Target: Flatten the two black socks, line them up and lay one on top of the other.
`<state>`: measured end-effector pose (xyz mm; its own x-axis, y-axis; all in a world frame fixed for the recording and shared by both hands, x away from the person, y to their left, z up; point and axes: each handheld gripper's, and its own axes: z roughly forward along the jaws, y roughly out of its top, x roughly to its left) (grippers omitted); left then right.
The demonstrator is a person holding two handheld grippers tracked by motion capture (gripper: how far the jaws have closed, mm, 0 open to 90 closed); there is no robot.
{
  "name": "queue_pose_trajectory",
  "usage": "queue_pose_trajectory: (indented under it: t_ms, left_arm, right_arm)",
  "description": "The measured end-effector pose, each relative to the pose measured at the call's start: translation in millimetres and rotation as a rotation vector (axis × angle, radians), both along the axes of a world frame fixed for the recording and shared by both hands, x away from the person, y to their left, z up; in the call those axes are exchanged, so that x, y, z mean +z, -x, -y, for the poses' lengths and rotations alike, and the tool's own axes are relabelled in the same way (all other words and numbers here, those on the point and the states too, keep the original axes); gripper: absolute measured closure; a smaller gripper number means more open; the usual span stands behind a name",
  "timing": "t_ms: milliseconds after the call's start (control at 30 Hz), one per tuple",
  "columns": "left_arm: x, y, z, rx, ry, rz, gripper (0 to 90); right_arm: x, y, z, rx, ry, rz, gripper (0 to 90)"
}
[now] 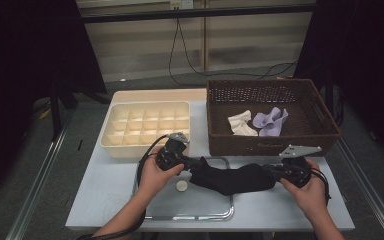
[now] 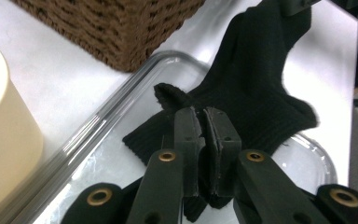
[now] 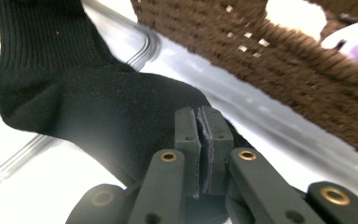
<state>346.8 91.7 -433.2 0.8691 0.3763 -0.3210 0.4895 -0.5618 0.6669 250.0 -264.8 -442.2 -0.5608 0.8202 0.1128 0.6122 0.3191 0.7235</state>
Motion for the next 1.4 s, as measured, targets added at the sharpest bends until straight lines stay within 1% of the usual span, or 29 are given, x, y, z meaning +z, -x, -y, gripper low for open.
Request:
queue_pose_trajectory:
  t_ms: [33,100,133,167,200,233,267,300,333,367,400,500,633,667,700,767,800,833,867,900,933,1033,1067,1100,1133,1167,1333,1367,1400]
  left_arm:
    - [0.6,0.1,-0.4,-0.005,0.008,0.008,83.9]
    - [-1.1,0.1,0.1,-0.001,0.009,0.0,83.6]
    - [-1.5,-0.1,-0.6,0.006,-0.006,0.003,83.1]
    - [-4.0,-0.4,-0.3,0.004,0.001,-0.014,83.0]
    - [-5.5,-0.8,-0.1,0.0,-0.014,-0.017,82.8]
    - [-6.6,-0.7,-0.2,0.007,-0.032,-0.015,82.4]
    - [-9.8,-0.9,0.4,0.005,-0.025,-0.025,81.4]
    - [-10.2,-0.8,0.7,0.008,-0.054,-0.021,79.0]
    - [-11.3,-1.0,0.7,0.005,-0.048,-0.018,76.8]
    - [-10.7,-0.7,1.0,0.007,-0.066,-0.009,74.3]
    - [-9.7,-0.6,1.0,0.018,-0.068,0.002,73.7]
    - [-6.9,-2.9,-2.0,0.03,-0.049,0.006,70.0]
    - [-13.5,-3.4,-1.5,0.031,-0.079,0.004,67.5]
    - [-16.1,-3.0,0.2,0.024,-0.09,0.005,67.1]
    - [-17.3,-2.7,1.7,0.023,-0.119,0.005,67.0]
    - [-20.9,-3.4,1.9,0.022,-0.127,-0.006,66.2]
    - [-22.3,-2.8,2.7,0.03,-0.124,-0.016,66.2]
    - [-22.5,-3.6,2.0,0.019,-0.139,-0.013,66.2]
    - [-23.0,-3.3,2.1,0.022,-0.139,-0.02,67.0]
    - [-23.5,-3.0,2.6,0.026,-0.14,-0.022,68.9]
    - [-23.7,-4.3,2.1,0.003,-0.152,-0.018,71.0]
    - [-22.7,-4.8,3.0,-0.012,-0.173,-0.02,77.9]
    - [-21.8,-3.2,4.8,0.015,-0.158,-0.024,80.4]
    - [-19.7,-4.4,3.9,-0.004,-0.17,-0.023,82.4]
    - [-19.0,-3.2,5.5,0.016,-0.138,-0.034,83.6]
    - [-16.6,-3.6,4.8,0.01,-0.138,-0.026,83.8]
    - [-6.2,-4.9,1.4,0.035,-0.058,0.019,83.8]
    - [-6.4,-4.9,1.7,0.038,-0.053,0.013,83.8]
    - [-7.4,-5.1,2.0,0.041,-0.067,0.011,83.7]
  right_arm:
    - [0.8,-0.4,0.9,-0.001,-0.002,0.003,87.2]
    - [-0.5,-1.8,1.7,-0.008,0.0,0.007,86.5]
    - [-2.8,-2.7,1.7,-0.008,-0.001,-0.004,86.0]
    - [-5.8,-3.6,1.3,-0.014,0.006,0.002,85.7]
    - [-8.5,-4.2,0.6,-0.018,0.015,-0.002,84.5]
    - [-11.3,-4.8,-0.2,-0.021,0.016,-0.017,80.8]
    - [-13.9,-5.7,-1.3,-0.027,0.016,-0.031,76.8]
    - [-15.8,-6.3,-2.6,-0.021,0.02,-0.05,73.6]
    - [-17.4,-7.3,-4.6,-0.011,0.031,-0.065,70.0]
    - [-17.3,-7.4,-6.4,-0.01,0.059,-0.059,69.4]
    - [-16.2,-6.6,-8.3,-0.014,0.063,-0.054,69.9]
    - [-11.7,-6.3,-11.7,-0.002,0.05,-0.048,69.7]
    - [-9.1,-5.1,-15.3,0.005,0.045,-0.04,69.2]
    - [-9.3,-5.1,-15.2,0.003,0.047,-0.038,69.3]
    - [-9.9,-5.3,-14.7,0.001,0.052,-0.044,71.5]
    - [-13.8,-5.6,-12.4,-0.004,0.068,-0.062,75.5]
    - [-16.8,-5.3,-11.5,-0.011,0.057,-0.077,77.5]
    - [-20.3,-5.3,-10.6,-0.009,0.064,-0.089,79.1]
    - [-23.4,-4.9,-10.1,-0.003,0.067,-0.093,80.5]
    - [-25.1,-4.0,-9.7,-0.005,0.065,-0.089,82.0]
    - [-26.0,-3.3,-9.2,-0.002,0.059,-0.087,83.6]
    - [-25.5,-2.0,-7.7,-0.006,0.05,-0.085,87.5]
    - [-25.7,-1.7,-7.1,-0.007,0.047,-0.079,87.8]
    - [-25.7,-1.2,-7.1,-0.007,0.043,-0.077,88.0]
    - [-25.3,-0.8,-7.1,-0.004,0.048,-0.075,88.1]
    - [-24.2,-0.5,-6.9,-0.005,0.046,-0.075,88.1]
    - [-15.6,1.8,-3.4,-0.007,0.029,-0.056,88.2]
    - [-14.8,1.8,-1.9,-0.007,0.026,-0.054,88.2]
    - [-14.8,1.7,-0.8,-0.011,0.027,-0.056,88.2]
